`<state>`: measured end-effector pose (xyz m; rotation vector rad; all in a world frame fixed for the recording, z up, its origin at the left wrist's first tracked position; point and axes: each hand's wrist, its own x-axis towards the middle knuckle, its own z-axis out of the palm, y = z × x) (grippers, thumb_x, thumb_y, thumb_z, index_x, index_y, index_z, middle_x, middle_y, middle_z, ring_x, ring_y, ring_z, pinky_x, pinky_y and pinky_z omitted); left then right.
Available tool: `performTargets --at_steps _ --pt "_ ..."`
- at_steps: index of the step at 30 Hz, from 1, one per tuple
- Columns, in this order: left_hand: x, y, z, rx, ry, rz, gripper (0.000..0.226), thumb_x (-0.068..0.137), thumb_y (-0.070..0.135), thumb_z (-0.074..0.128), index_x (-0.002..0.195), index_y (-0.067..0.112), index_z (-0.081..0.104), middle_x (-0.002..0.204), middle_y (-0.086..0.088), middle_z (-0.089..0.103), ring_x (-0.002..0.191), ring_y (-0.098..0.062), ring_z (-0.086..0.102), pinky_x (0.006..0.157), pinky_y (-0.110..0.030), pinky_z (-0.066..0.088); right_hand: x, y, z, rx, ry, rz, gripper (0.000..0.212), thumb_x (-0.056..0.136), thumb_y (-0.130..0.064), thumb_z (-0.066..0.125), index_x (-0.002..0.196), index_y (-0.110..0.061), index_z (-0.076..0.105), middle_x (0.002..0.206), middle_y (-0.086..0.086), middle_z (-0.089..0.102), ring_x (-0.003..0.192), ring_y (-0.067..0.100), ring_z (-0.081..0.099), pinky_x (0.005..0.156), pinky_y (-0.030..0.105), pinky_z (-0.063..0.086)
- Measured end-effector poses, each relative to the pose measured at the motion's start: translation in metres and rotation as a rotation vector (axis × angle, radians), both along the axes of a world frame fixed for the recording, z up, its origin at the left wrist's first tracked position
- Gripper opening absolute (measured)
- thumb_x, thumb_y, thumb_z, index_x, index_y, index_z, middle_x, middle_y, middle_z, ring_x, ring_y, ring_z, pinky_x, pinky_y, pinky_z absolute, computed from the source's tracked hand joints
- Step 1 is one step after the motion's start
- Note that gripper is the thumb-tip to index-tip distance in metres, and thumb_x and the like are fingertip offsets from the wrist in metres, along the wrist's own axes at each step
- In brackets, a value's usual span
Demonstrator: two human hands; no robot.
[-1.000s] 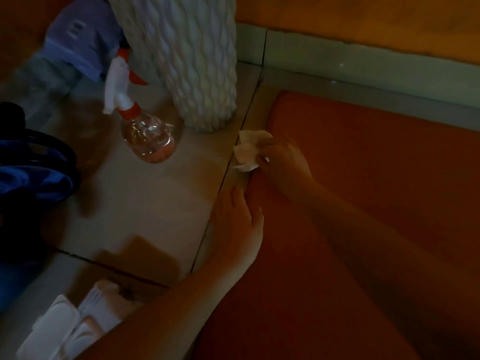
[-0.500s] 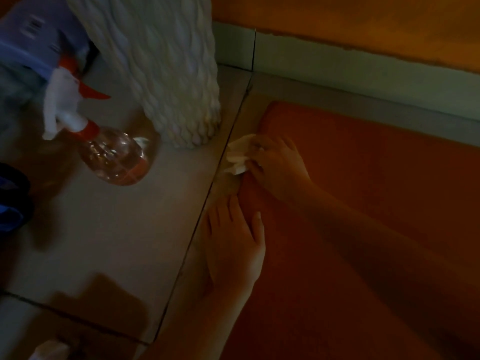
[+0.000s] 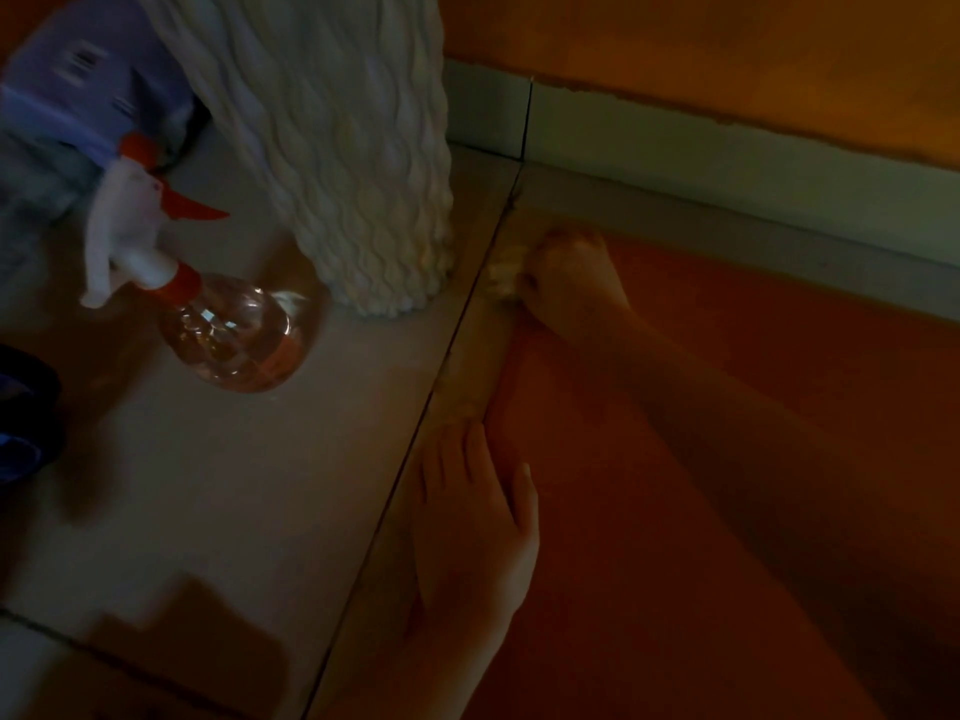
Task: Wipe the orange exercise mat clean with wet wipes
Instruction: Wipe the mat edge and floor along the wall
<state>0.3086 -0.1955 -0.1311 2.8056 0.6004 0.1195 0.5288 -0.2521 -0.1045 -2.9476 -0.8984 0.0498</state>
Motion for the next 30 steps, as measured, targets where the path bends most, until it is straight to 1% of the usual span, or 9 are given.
performTargets --at_steps 3,9,11,13,15,16,20,23,30 --pt "-0.002 0.000 -0.002 0.007 -0.022 -0.009 0.056 0.091 0.043 0.035 0.121 0.004 0.061 0.117 -0.011 0.065 0.106 -0.030 0.064 0.085 -0.046 0.056 0.022 0.005 0.005 0.030 -0.015 -0.165 0.025 0.096 -0.020 0.045 0.104 -0.007 0.065 0.112 0.013 0.061 0.116 0.028 0.046 0.099 0.038 0.031" --pt "-0.001 0.001 -0.003 -0.012 -0.016 -0.010 0.056 0.091 0.043 0.035 0.123 0.004 0.060 0.118 -0.011 0.064 0.106 -0.030 0.063 0.085 -0.047 0.055 0.044 -0.016 0.007 0.362 0.052 -0.415 0.025 0.097 -0.011 0.046 0.112 -0.007 0.065 0.115 0.015 0.064 0.109 0.029 0.057 0.083 0.033 0.041" --pt "-0.002 0.001 -0.003 -0.006 -0.012 -0.015 0.056 0.091 0.042 0.035 0.122 0.003 0.060 0.117 -0.012 0.064 0.105 -0.030 0.064 0.085 -0.046 0.055 0.046 -0.026 0.005 0.416 0.132 -0.438 0.026 0.094 -0.013 0.052 0.115 -0.009 0.065 0.115 0.012 0.064 0.108 0.029 0.057 0.084 0.035 0.044" --pt "-0.002 0.001 -0.002 0.002 -0.011 -0.018 0.056 0.091 0.042 0.035 0.122 0.004 0.061 0.117 -0.011 0.065 0.105 -0.030 0.064 0.086 -0.045 0.054 0.046 -0.035 0.005 0.295 0.153 -0.401 0.019 0.090 -0.018 0.060 0.106 -0.010 0.068 0.102 0.009 0.065 0.101 0.028 0.060 0.082 0.035 0.047" --pt "-0.001 0.001 -0.002 -0.006 -0.012 -0.026 0.056 0.091 0.042 0.035 0.122 0.003 0.061 0.118 -0.012 0.064 0.107 -0.030 0.063 0.087 -0.045 0.053 0.041 -0.048 0.008 0.086 0.064 -0.363 0.017 0.092 -0.024 0.060 0.099 -0.011 0.066 0.095 0.007 0.059 0.104 0.030 0.055 0.082 0.035 0.041" --pt "-0.002 0.001 -0.002 -0.011 -0.018 -0.028 0.056 0.091 0.042 0.036 0.122 0.003 0.060 0.118 -0.012 0.064 0.107 -0.031 0.063 0.087 -0.045 0.054 0.037 -0.056 0.006 0.042 0.006 -0.364 0.019 0.094 -0.028 0.058 0.099 -0.011 0.065 0.098 0.009 0.059 0.107 0.030 0.051 0.085 0.036 0.037" --pt "-0.002 0.001 -0.004 -0.008 -0.015 -0.033 0.057 0.091 0.041 0.035 0.124 0.001 0.059 0.119 -0.015 0.063 0.107 -0.033 0.063 0.087 -0.048 0.054 0.012 -0.072 -0.011 0.234 -0.022 -0.472 0.028 0.097 -0.020 0.042 0.113 -0.005 0.059 0.120 0.014 0.057 0.117 0.032 0.045 0.097 0.042 0.033" --pt "-0.002 0.001 -0.005 0.011 -0.028 -0.049 0.057 0.091 0.040 0.036 0.128 0.001 0.056 0.125 -0.015 0.061 0.111 -0.032 0.061 0.089 -0.047 0.051 0.003 -0.072 -0.018 0.369 -0.065 -0.466 0.031 0.099 -0.023 0.038 0.113 -0.007 0.060 0.120 0.011 0.059 0.117 0.028 0.048 0.100 0.041 0.033" --pt "-0.003 0.000 -0.009 0.008 -0.099 -0.126 0.051 0.096 0.036 0.032 0.138 0.011 0.045 0.138 -0.011 0.052 0.123 -0.026 0.049 0.095 -0.052 0.046 0.006 -0.075 -0.021 0.393 -0.067 -0.453 0.030 0.098 -0.025 0.039 0.112 -0.010 0.061 0.119 0.007 0.060 0.114 0.024 0.050 0.097 0.037 0.034"
